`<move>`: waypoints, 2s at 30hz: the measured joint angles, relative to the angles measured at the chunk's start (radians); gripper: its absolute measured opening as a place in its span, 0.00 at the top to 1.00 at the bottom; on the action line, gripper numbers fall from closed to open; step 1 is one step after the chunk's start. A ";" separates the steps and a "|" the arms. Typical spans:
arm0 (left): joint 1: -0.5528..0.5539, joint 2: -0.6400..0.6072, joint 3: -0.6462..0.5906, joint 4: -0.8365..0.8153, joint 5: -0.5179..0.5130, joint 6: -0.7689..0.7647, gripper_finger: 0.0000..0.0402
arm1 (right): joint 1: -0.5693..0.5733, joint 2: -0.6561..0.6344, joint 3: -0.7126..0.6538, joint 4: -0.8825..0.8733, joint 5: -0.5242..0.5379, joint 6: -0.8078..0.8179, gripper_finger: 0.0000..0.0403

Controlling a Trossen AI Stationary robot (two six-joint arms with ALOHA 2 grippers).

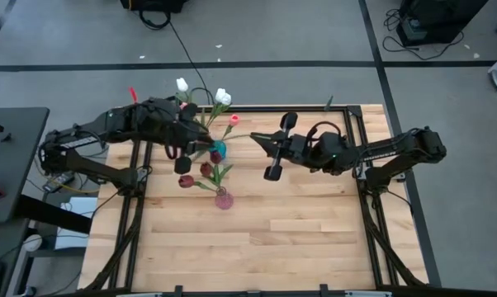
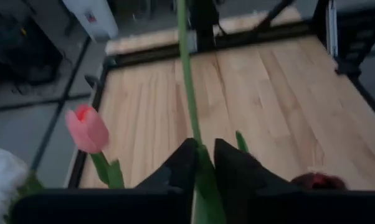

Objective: Sort flowers into vase by color
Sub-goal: Put the pink flower into the blue vase

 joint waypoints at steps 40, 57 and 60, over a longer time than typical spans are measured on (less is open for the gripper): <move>-0.083 -0.160 -0.479 1.205 0.111 -0.203 0.69 | -0.012 0.112 0.000 0.547 -0.264 -0.163 0.99; -0.068 -0.095 -0.479 1.326 0.102 -0.219 0.69 | -0.011 0.126 0.001 0.541 -0.367 -0.145 0.98; -0.068 -0.070 -0.478 1.383 0.103 -0.221 0.69 | -0.011 0.126 0.001 0.508 -0.367 -0.145 0.98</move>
